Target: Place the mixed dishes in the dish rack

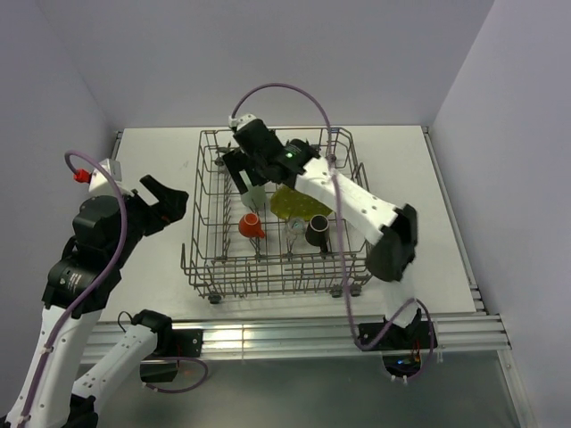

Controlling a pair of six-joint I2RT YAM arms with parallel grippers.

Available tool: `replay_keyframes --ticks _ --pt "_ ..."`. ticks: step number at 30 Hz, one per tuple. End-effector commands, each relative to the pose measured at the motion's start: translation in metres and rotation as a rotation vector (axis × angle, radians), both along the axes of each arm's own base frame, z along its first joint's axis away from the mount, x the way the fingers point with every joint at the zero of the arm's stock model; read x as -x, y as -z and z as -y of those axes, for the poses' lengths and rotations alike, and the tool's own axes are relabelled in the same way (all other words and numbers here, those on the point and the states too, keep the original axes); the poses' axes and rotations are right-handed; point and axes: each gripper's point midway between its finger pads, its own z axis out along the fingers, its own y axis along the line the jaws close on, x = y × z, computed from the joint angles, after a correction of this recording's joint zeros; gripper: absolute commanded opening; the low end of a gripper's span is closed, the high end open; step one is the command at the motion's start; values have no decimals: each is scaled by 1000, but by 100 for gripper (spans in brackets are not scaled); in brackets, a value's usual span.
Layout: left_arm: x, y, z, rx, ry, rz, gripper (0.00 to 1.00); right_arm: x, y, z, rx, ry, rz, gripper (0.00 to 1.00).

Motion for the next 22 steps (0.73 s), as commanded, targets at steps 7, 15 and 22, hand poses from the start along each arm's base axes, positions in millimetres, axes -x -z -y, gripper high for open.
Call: replay_keyframes --ticks 7,15,22 --pt "-16 9 24 62 79 3 99 109 -98 60 -324 -15 150 100" --pt "-26 20 67 211 244 -19 99 185 -60 104 -577 -95 111 100" --pt "-21 42 93 314 358 -61 99 214 -45 147 -729 -69 183 100"
